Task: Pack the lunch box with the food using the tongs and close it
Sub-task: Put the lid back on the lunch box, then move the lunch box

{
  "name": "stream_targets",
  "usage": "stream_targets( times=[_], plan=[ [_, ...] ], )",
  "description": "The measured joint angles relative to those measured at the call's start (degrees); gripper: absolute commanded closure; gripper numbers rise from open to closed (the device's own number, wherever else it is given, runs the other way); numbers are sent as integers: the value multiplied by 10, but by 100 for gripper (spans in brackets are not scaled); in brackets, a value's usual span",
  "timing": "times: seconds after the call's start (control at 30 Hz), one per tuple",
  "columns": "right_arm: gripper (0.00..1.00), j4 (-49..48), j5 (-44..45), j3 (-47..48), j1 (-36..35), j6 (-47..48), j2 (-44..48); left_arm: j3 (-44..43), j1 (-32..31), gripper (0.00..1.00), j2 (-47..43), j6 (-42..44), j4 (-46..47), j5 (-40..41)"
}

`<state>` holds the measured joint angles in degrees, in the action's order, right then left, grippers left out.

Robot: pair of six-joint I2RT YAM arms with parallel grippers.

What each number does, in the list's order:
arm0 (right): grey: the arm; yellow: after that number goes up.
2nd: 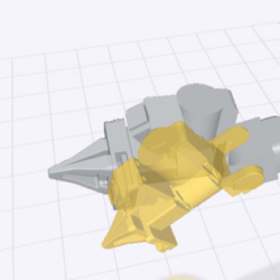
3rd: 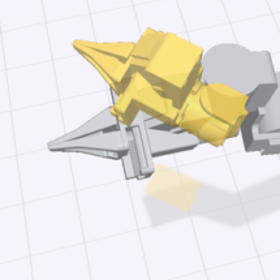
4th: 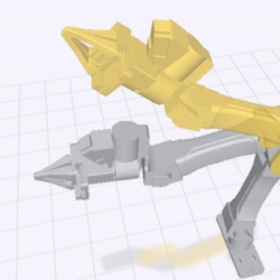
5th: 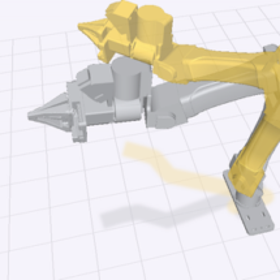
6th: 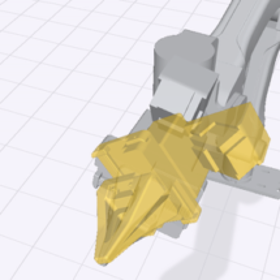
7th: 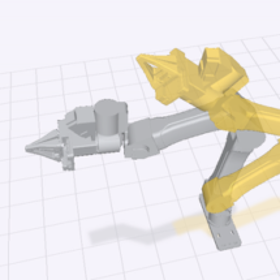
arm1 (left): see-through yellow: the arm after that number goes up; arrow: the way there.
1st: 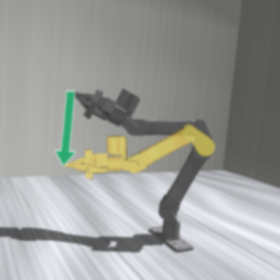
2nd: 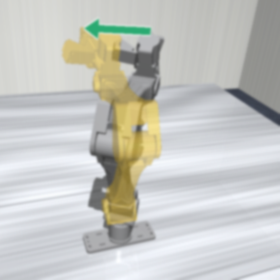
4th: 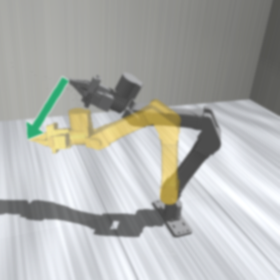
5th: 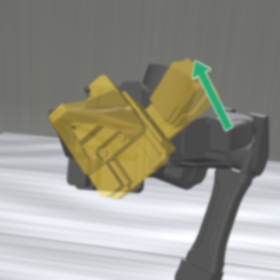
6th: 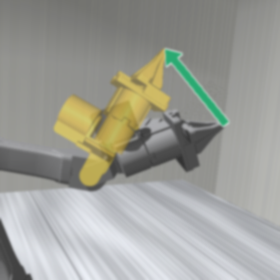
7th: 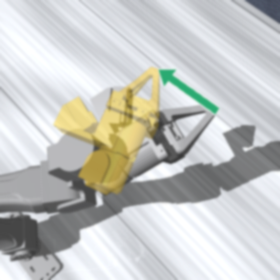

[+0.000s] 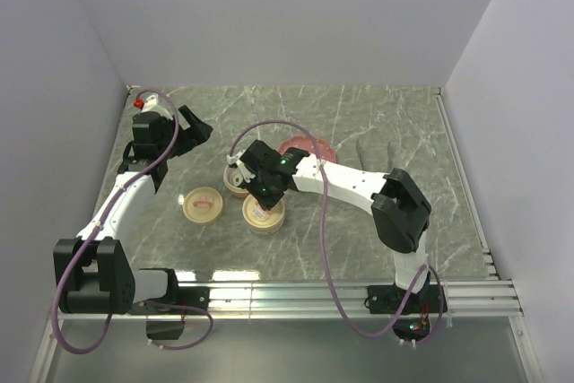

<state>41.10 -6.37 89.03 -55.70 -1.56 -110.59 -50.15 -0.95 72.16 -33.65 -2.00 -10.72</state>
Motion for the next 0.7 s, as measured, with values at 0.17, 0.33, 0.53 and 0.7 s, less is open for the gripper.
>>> stream_targets(
  times=[0.17,0.33,0.53,0.7],
  plan=[
    [100,-1,9,-3,-4,0,2,0,0,1,0,0,0,0],
    [100,-6,19,-31,-9,-3,23,0,0,1,0,0,0,0],
    [100,2,37,-52,-13,-15,41,0,0,0,0,-1,0,0],
    [100,4,53,-59,-14,-27,46,0,0,1,3,-2,0,-3]
  ],
)
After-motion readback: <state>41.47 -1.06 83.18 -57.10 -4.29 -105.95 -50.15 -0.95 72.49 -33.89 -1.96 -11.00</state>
